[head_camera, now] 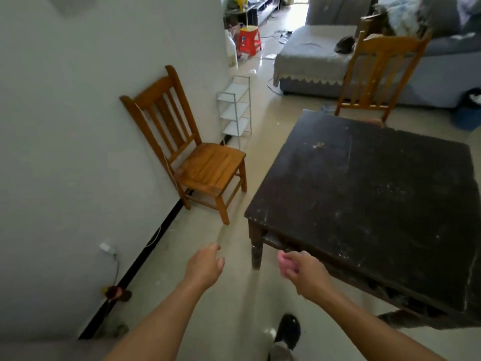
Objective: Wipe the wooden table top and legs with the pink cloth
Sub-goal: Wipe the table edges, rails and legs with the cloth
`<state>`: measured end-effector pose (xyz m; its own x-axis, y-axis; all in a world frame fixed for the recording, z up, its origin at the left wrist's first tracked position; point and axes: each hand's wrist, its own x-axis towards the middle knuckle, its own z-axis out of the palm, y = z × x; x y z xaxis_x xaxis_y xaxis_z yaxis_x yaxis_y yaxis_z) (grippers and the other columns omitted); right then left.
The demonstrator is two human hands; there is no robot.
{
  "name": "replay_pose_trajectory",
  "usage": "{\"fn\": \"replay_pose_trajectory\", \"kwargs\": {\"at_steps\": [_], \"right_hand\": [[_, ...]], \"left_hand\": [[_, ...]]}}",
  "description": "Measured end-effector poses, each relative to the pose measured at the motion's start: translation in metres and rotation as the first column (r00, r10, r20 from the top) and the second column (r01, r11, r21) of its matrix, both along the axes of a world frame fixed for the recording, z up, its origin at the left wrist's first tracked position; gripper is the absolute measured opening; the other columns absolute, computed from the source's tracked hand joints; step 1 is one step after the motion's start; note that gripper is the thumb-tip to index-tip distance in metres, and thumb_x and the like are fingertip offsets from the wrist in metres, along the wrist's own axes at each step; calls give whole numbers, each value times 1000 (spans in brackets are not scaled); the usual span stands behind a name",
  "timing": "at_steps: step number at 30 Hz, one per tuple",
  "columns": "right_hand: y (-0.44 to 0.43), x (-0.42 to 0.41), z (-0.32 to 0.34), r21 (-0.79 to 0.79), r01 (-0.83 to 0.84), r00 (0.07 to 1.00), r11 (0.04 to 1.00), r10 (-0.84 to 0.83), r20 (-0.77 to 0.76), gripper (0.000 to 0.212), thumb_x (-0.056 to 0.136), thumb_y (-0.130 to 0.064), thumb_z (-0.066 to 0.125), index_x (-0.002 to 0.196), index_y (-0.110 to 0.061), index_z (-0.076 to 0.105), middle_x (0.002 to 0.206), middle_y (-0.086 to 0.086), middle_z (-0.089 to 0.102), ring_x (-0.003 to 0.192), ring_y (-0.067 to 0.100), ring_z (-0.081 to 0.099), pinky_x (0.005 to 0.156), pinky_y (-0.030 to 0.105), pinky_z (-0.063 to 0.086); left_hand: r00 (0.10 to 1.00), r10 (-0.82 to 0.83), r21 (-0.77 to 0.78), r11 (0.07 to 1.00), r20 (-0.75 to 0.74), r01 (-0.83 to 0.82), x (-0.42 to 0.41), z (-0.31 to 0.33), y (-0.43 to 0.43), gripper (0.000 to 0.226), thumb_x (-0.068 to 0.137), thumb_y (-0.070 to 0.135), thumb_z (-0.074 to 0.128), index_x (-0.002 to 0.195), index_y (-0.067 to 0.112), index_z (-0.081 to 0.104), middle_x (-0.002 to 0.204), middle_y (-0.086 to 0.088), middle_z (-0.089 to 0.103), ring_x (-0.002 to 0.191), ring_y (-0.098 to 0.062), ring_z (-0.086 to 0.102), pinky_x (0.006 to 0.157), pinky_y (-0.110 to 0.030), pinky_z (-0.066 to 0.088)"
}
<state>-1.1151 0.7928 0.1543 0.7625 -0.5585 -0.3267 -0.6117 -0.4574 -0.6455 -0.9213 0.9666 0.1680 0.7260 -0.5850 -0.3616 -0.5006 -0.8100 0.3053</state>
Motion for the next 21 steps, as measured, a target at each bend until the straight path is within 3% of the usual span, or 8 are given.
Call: {"fn": "replay_pose_trajectory", "kwargs": {"at_steps": [3, 8, 14, 17, 21], "right_hand": [[-27, 54, 1, -31, -32, 999, 999, 32, 25, 11, 93, -37, 61, 103, -37, 64, 89, -13, 56, 74, 7, 61, 70, 27, 58], [-76, 131, 3, -42, -3, 999, 999, 5, 47, 17, 96, -40, 55, 106, -32, 66, 90, -12, 57, 75, 4, 59, 71, 18, 51], [-120, 188, -1, -57, 14, 1000, 998, -14, 0, 28, 94, -40, 57, 119, -30, 62, 91, -15, 55, 76, 3, 57, 72, 19, 51], [-131, 206, -9, -65, 104, 994, 993, -106, -35, 33, 93, -36, 61, 125, -29, 59, 93, -14, 54, 78, 3, 56, 74, 20, 50], [-130, 220, -33, -48, 349, 934, 936, -352, -56, 41, 92, -31, 61, 132, -29, 54, 100, -11, 54, 83, 5, 56, 77, 21, 49]], "left_hand": [[1000, -6, -37, 999, 20, 7, 43, 11, -24, 37, 93, 32, 51, 128, 20, 53, 125, -2, 59, 110, -19, 57, 91, -35, 47], [997, -55, -27, 998, 45, 56, 109, 25, -75, 35, 95, 34, 51, 128, 22, 53, 122, 2, 58, 108, -16, 57, 87, -29, 46], [985, -166, -71, 983, 43, 169, 166, 27, -122, 35, 96, 33, 52, 130, 23, 51, 124, 3, 57, 108, -12, 57, 83, -24, 46], [965, -263, -58, 963, 17, 264, 194, 12, -142, 37, 95, 34, 52, 131, 25, 49, 125, 5, 55, 107, -12, 58, 86, -28, 51], [889, -458, -71, 887, -8, 456, 240, -18, -183, 35, 95, 34, 53, 128, 25, 50, 122, 5, 55, 104, -11, 57, 87, -30, 52]]}}
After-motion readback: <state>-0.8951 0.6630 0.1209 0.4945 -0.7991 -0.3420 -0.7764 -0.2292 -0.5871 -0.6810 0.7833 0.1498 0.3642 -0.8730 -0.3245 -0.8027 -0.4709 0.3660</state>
